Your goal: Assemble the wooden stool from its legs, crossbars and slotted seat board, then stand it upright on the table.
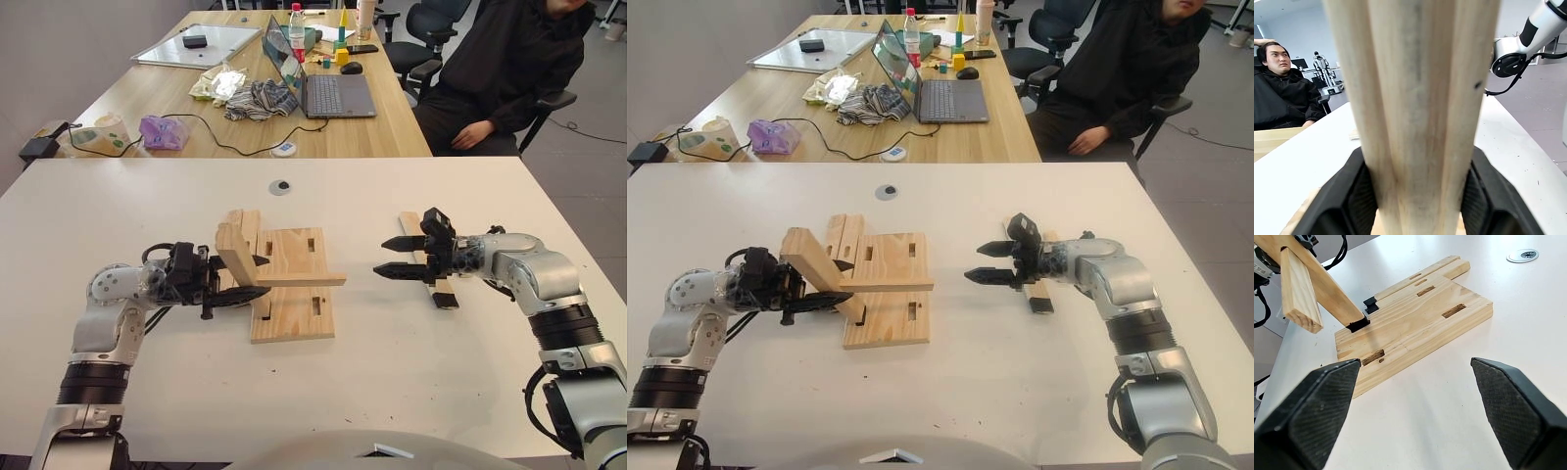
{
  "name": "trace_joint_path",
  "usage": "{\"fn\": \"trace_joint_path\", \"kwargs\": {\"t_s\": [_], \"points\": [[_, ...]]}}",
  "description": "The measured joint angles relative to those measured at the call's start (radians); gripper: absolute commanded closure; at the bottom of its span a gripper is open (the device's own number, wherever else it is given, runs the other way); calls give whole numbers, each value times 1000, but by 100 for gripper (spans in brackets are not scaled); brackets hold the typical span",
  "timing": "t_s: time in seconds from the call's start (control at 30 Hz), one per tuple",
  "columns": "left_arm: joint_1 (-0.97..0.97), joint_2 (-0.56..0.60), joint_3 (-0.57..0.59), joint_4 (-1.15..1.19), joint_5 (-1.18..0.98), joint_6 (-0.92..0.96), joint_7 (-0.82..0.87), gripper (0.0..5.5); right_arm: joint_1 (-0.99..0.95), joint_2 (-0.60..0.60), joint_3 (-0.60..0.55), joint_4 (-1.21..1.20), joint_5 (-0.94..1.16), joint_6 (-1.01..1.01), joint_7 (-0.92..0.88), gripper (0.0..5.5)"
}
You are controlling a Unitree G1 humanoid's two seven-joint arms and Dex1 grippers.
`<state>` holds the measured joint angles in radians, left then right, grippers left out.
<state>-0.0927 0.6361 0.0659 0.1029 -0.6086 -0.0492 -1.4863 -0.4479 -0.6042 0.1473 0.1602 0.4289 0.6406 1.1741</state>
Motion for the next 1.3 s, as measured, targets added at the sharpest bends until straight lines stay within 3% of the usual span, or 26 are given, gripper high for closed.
{"fn": "trace_joint_path", "kwargs": {"t_s": [0.17,0.37,0.67,0.9,1.03,1.3], "points": [[102,34,30,-5,-2,-84,24,347,-8,-3,-3,9,-3,0,7,133],[69,32,-2,40,-8,-116,43,347,-12,-2,-3,18,-5,0,12,133],[-121,98,-157,-9,69,157,201,347,0,2,-4,3,-2,1,-2,133],[-183,146,-243,-42,128,159,232,347,12,9,-37,-4,4,1,-74,133],[-193,147,-279,-46,134,130,263,347,6,51,-135,2,54,7,-174,133],[-318,149,-361,44,133,127,210,347,-226,170,-396,-27,308,83,-459,133]]}}
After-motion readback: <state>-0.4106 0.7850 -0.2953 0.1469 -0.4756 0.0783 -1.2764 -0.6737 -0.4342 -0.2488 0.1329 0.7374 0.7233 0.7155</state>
